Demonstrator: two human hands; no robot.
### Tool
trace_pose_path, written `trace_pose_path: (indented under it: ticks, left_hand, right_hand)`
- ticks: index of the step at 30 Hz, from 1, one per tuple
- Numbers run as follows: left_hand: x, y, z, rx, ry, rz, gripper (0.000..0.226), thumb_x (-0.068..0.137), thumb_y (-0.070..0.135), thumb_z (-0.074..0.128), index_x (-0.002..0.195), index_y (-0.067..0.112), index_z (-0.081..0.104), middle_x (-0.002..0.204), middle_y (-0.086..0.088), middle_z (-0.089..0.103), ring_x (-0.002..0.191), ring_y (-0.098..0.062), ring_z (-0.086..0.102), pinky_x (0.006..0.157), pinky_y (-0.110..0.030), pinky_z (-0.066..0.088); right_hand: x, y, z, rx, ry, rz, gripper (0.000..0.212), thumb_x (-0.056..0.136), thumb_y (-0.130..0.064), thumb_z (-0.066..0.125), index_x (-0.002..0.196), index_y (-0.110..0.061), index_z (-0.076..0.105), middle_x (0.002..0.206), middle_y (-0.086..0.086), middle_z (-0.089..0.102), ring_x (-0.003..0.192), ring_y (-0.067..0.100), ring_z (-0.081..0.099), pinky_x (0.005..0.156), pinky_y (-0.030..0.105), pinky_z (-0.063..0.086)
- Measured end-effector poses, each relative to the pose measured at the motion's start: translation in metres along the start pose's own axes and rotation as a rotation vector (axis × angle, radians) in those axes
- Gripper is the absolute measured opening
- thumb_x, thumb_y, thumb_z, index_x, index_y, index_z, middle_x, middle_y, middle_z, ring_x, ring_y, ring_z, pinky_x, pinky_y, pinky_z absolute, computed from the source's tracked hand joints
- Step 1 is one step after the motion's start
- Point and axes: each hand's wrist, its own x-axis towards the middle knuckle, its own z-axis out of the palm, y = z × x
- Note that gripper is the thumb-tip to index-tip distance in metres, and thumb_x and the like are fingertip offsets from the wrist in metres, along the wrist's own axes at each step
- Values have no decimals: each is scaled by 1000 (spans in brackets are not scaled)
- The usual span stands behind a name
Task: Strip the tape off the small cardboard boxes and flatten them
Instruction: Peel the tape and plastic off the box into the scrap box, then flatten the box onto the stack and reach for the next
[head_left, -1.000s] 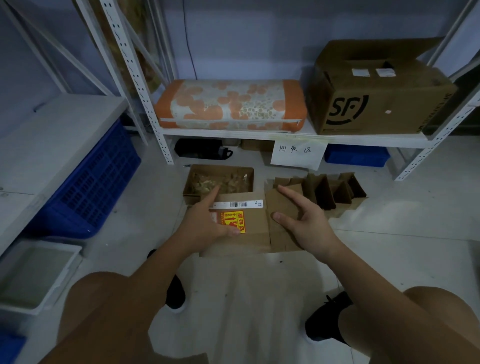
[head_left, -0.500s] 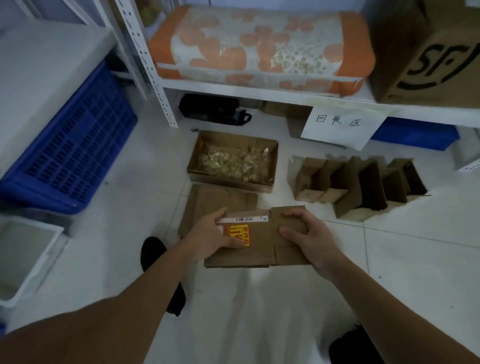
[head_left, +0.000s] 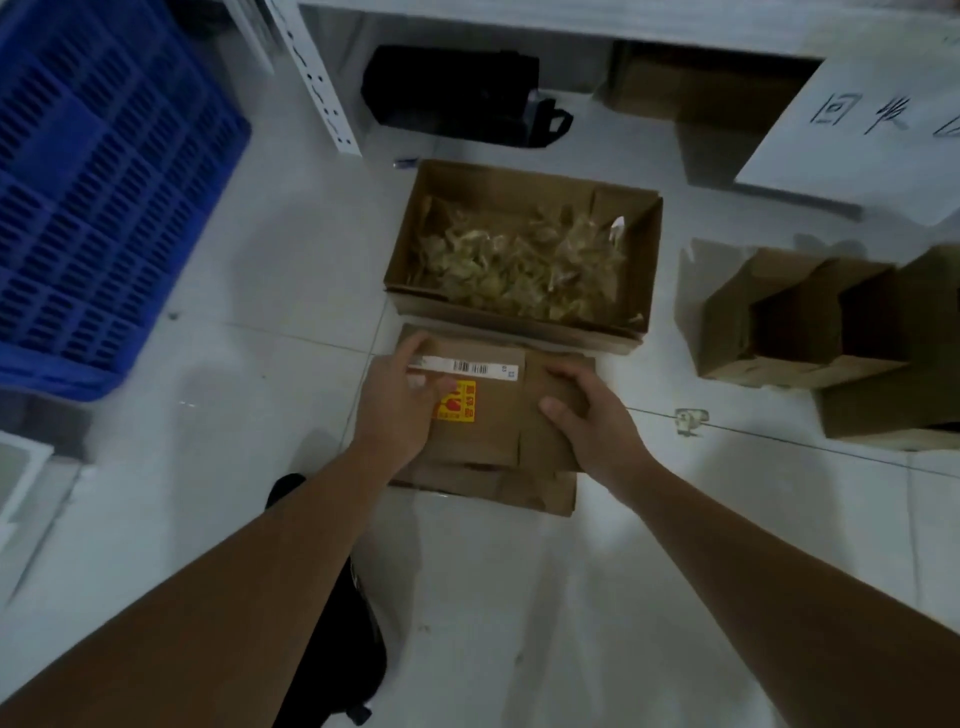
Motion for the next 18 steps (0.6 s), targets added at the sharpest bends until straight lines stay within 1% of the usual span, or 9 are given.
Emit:
trace_pose_path:
  ticks: [2,3,6,7,9,11,13,15,18]
  left_hand:
    - [18,-14,9,49,48,41,54,96,22,73,145,26,51,120,2,52,103,-10,53,74,-3,38]
    - [27,-23,14,77,55,56,49,96,23,72,142,26,52,120,1,52,103,-13,54,76,-6,39]
    - [39,-49,28,254,-5,36,40,100,37,65,138,30,55,132,-6,50,116,-24,56,94,-31,44]
    - [40,-58,32,383,-23,48,43,100,45,60,141,32,54,137,-8,50,122,-28,55,100,-39,44]
    - [39,-71,41,694,-68,103,63,97,67,48,151,34,45,151,-12,43,136,-33,43,109,-48,36]
    - [36,-80,53,829,-119,126,88,89,84,39,161,34,26,167,-12,22,151,-34,23,119,-51,24]
    - [35,-86,65,853,-174,128,109,84,91,36,165,25,6,173,-9,-2,159,-30,2,126,-49,12]
    - [38,-88,72,845,-231,108,117,85,89,37,164,17,-9,173,-8,-13,159,-27,-11,129,-48,6]
    - [52,-78,71,911,-276,104,119,88,83,42,162,9,-15,172,-12,-16,159,-29,-13,130,-50,8]
  right_hand:
    - [23,18,11,-42,-52,41,45,100,-40,60,143,-41,48,135,-6,51,117,18,55,92,33,52]
    - [31,28,15,-74,-97,62,52,98,-40,63,146,-44,44,140,-4,49,121,20,53,98,36,51]
    - [42,56,24,-212,-215,92,74,93,-37,71,154,-48,30,145,-2,46,127,21,49,102,31,47]
    - [44,64,27,-256,-221,86,76,94,-38,70,156,-48,26,147,-1,46,128,23,49,104,32,46]
    - [47,75,30,-386,-209,64,76,95,-47,64,157,-51,18,148,4,50,126,27,53,105,38,49]
    - [51,79,32,-672,-219,22,74,98,-61,50,157,-52,6,139,9,55,113,28,61,91,38,54]
    - [53,78,30,-946,-229,-30,75,97,-70,34,157,-49,-6,123,9,63,90,24,63,73,33,53]
    - [53,76,28,-1043,-227,-53,76,96,-74,26,156,-48,-13,104,5,67,72,19,57,65,32,53]
    - [57,72,32,-1055,-213,-35,78,96,-74,25,157,-44,-14,89,4,63,67,18,55,63,32,54]
